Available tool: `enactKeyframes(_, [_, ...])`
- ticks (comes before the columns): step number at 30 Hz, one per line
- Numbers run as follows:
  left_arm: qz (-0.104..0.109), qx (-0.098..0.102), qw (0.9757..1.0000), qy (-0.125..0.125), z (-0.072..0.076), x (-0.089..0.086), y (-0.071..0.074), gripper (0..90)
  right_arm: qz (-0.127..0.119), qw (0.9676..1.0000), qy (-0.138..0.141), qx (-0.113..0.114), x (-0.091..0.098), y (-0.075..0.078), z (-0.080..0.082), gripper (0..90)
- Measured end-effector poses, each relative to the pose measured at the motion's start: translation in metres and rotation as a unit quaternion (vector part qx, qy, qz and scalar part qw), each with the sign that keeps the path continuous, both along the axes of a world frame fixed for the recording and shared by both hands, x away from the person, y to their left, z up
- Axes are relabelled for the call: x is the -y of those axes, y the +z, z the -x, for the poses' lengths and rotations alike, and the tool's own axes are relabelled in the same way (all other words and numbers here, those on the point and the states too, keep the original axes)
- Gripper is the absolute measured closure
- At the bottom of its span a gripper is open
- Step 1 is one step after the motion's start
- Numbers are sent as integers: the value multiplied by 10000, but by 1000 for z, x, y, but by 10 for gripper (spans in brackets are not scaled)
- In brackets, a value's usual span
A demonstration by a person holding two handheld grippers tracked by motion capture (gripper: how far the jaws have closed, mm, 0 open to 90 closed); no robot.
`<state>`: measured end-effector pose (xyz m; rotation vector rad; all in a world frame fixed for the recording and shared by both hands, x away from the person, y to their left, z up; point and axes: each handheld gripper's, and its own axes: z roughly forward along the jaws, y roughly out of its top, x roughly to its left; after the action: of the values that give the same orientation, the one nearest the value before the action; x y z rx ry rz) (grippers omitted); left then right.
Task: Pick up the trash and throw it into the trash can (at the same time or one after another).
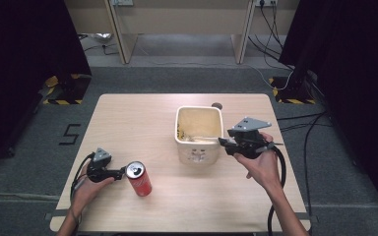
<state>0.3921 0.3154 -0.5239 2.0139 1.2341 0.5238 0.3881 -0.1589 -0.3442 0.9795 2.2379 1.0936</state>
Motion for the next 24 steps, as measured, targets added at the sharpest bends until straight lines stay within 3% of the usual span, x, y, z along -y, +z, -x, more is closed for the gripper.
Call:
enactKeyframes(6, [-5, -8, 10000, 0, 0, 0, 0, 157, -246, 9996, -114, 116, 15, 14, 6, 402])
enactKeyframes(16, [-7, -8, 10000, 0, 0, 0, 0, 157, -529, 9970, -478, 308, 54, 21, 16, 332])
enactKeyframes(24, [5, 14, 10000, 8, 0, 0, 0, 157, -380, 9942, -957, 300, 82, 3, 22, 301])
